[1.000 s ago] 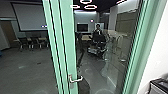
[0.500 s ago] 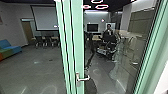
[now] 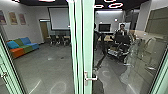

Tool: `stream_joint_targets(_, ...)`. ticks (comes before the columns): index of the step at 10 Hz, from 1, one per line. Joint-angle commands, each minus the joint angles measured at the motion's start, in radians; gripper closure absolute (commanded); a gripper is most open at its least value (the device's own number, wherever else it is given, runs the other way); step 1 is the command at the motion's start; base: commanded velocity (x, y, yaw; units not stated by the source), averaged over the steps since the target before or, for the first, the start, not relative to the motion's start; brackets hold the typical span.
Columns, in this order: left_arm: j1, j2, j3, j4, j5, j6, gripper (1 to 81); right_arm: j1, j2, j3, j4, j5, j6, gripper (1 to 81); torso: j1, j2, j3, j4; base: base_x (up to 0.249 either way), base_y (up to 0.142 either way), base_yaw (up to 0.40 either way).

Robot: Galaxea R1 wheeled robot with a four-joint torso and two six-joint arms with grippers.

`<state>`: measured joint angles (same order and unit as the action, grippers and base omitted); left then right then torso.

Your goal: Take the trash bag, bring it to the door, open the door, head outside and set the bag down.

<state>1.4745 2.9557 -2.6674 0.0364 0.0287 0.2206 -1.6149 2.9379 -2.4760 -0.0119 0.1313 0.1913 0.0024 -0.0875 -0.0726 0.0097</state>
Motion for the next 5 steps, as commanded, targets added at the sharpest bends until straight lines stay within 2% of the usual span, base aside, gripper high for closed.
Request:
stream_joint_targets(1,-0.061,0.002,-0.016,0.010,0.054,0.005,81.1,0.043,0.002,0.005,-0.011,-0.047,-0.004,1.0,0.000,0.000,0.000,0.000,0.000,0.000,0.250)
stream_joint_targets(5,-0.061,0.004,-0.020,0.008,0.054,0.005,81.1,0.045,0.005,-0.001,-0.011,-0.047,-0.004,1.0,0.000,0.000,0.000,0.000,0.000,0.000,0.155)
